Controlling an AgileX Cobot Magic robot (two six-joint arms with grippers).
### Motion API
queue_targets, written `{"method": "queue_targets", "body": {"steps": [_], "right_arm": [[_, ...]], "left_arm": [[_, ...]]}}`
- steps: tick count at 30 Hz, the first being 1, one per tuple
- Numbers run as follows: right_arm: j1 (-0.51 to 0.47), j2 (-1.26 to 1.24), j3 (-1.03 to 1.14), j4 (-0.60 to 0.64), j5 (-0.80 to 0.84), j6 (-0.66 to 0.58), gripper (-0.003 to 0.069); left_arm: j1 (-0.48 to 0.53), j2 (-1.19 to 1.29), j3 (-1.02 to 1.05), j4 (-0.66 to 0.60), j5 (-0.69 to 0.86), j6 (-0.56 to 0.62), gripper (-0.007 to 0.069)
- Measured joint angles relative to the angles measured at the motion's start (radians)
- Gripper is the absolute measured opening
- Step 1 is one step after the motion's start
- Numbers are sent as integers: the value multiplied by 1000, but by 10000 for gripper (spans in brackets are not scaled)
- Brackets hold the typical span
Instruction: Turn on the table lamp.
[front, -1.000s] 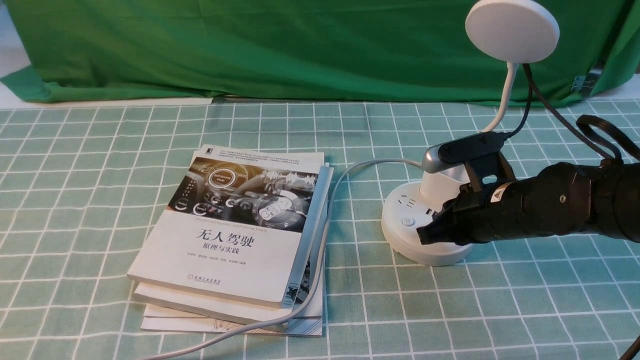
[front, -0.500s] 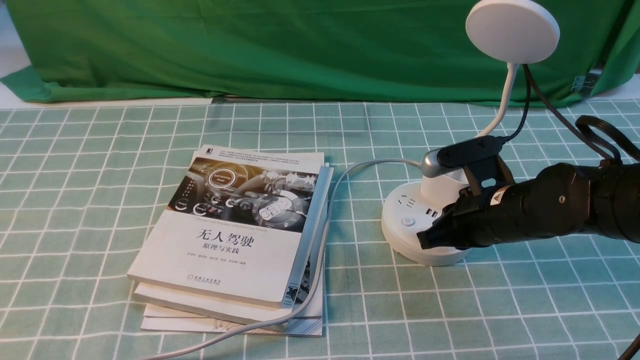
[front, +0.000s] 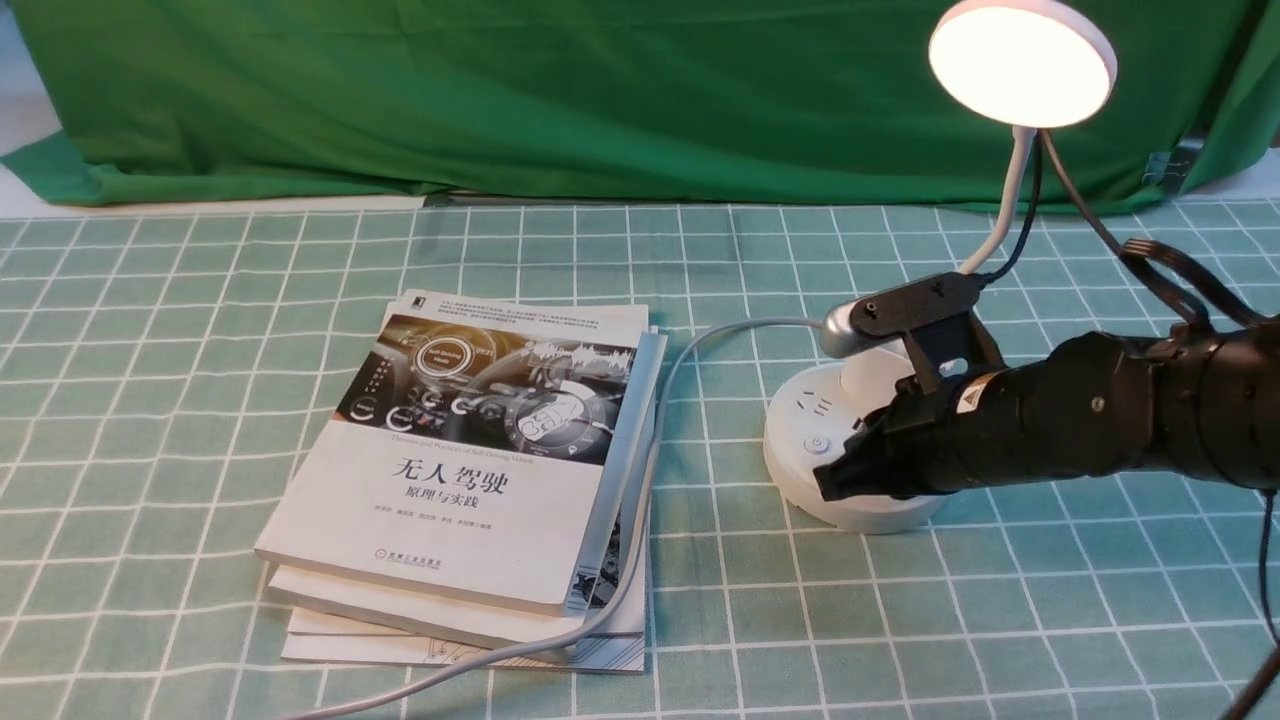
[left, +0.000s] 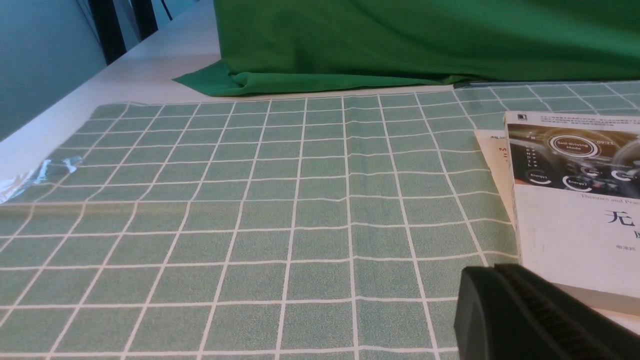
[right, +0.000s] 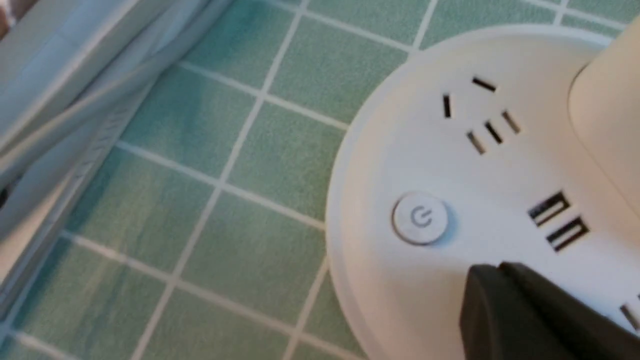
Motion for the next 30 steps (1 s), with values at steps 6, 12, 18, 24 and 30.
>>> {"method": "queue_targets", "body": {"steps": [6, 12, 18, 24, 30], "right_arm": [[-28, -249, 15, -3, 77, 0, 29], [-29, -525, 153, -6, 85, 8, 29], [-29, -837, 353, -6, 104, 30, 34], [-29, -1202, 461, -6, 124, 60, 38], [-29, -1478, 551, -23, 130, 51, 46]], "left_arm": [[0, 0, 0, 0, 0, 0, 21], [0, 0, 0, -9, -1, 0, 21], [0, 0, 0, -76, -1, 0, 21], [0, 0, 0, -81, 1, 0, 21], [0, 0, 0, -81, 2, 0, 21]]}}
